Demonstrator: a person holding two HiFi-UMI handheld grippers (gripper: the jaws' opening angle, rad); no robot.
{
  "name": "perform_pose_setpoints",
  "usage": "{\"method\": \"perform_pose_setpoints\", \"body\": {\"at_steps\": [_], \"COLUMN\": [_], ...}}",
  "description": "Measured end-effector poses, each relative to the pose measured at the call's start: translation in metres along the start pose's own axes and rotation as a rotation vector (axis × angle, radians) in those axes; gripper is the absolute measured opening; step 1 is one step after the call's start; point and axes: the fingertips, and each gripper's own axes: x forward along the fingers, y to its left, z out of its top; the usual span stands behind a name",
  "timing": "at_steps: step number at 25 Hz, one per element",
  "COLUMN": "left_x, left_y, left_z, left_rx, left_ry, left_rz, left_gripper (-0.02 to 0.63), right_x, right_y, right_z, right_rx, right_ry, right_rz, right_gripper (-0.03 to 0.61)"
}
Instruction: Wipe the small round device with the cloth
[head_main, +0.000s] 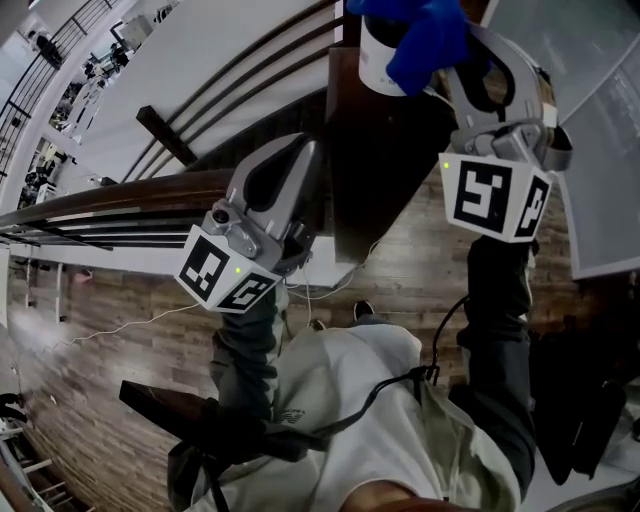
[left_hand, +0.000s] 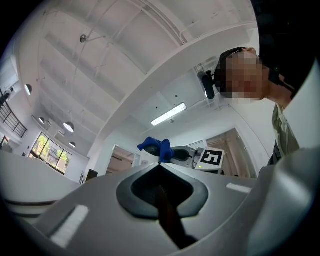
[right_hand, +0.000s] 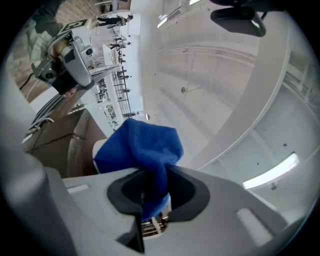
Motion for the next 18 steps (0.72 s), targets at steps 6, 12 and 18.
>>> {"method": "perform_pose_setpoints", "body": {"at_steps": [6, 12, 18], "left_x": [-0.003, 0.002, 0.0], "left_y": [0.007, 0.003, 0.002], "left_z": [-0.004, -0.004, -0.01], "left_rx": [-0.008, -0.008, -0.029], "left_ry": [-0.001, 0.001, 0.012], "left_rz": [0.028, 0.016, 0.018], "left_gripper": [-0.009, -0.009, -0.009], "right_x": [-0.018, -0.031, -0.026], "right_y": [0.044, 0.032, -0.033], "right_z": [-0.013, -0.016, -0.031], "right_rx": [0.034, 0.179, 0.264], "right_ry": [0.024, -0.07, -0.002], "right_rz": [0.17, 0.118, -0.068], "right_gripper": [0.077, 0.077, 0.077]}}
